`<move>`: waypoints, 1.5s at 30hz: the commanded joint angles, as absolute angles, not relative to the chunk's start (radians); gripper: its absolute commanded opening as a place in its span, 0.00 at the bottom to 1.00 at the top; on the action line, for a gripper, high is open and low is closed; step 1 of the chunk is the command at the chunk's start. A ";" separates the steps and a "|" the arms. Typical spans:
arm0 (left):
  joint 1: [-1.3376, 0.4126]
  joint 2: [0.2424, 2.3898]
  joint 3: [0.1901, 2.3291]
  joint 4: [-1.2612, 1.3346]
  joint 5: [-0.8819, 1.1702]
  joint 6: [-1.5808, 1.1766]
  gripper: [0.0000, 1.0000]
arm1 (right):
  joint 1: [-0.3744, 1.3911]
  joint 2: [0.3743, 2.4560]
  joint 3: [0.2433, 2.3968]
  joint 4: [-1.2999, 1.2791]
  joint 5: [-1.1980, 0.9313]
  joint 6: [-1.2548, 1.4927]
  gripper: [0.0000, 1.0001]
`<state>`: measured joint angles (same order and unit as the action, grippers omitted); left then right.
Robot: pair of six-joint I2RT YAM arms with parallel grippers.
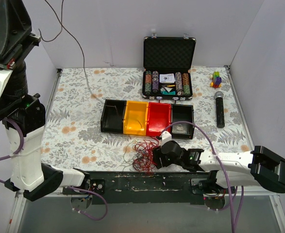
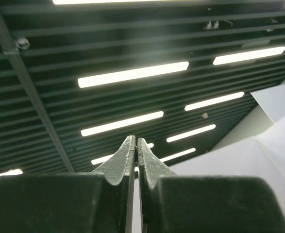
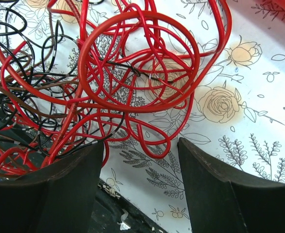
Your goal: Untangle the cables
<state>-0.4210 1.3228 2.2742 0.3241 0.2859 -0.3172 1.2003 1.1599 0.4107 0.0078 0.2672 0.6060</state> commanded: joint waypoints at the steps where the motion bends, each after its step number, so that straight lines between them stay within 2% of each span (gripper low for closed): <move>1: -0.416 1.331 2.299 0.461 0.278 -0.189 0.00 | 1.206 1.207 0.354 -0.041 0.247 0.641 0.71; 3: -0.416 1.356 2.321 0.537 0.270 -0.131 0.00 | 1.206 1.212 0.350 -0.037 0.247 0.643 0.71; 7: -0.416 1.362 2.366 0.462 0.294 -0.127 0.00 | 1.206 1.220 0.344 -0.028 0.242 0.647 0.71; 12: -0.416 1.224 2.096 0.396 0.348 -0.140 0.00 | 1.206 1.207 0.342 -0.017 0.239 0.647 0.71; 15: -0.416 1.181 1.973 0.388 0.304 -0.146 0.00 | 1.206 1.192 0.337 -0.017 0.239 0.650 0.70; 30: -0.416 1.077 1.568 0.428 0.129 -0.123 0.00 | 1.206 1.097 0.321 -0.037 0.247 0.660 0.69; 36: -0.416 1.065 1.483 0.454 0.130 -0.118 0.00 | 1.206 1.069 0.305 -0.044 0.255 0.666 0.69; 45: -0.416 1.101 1.503 0.496 0.130 -0.175 0.00 | 1.206 1.094 0.299 -0.025 0.250 0.680 0.69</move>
<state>-0.4210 1.0988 1.4803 0.4603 0.1486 -0.1516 1.2003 1.0668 0.3332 0.0494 0.2596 0.6556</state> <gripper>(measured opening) 0.018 0.691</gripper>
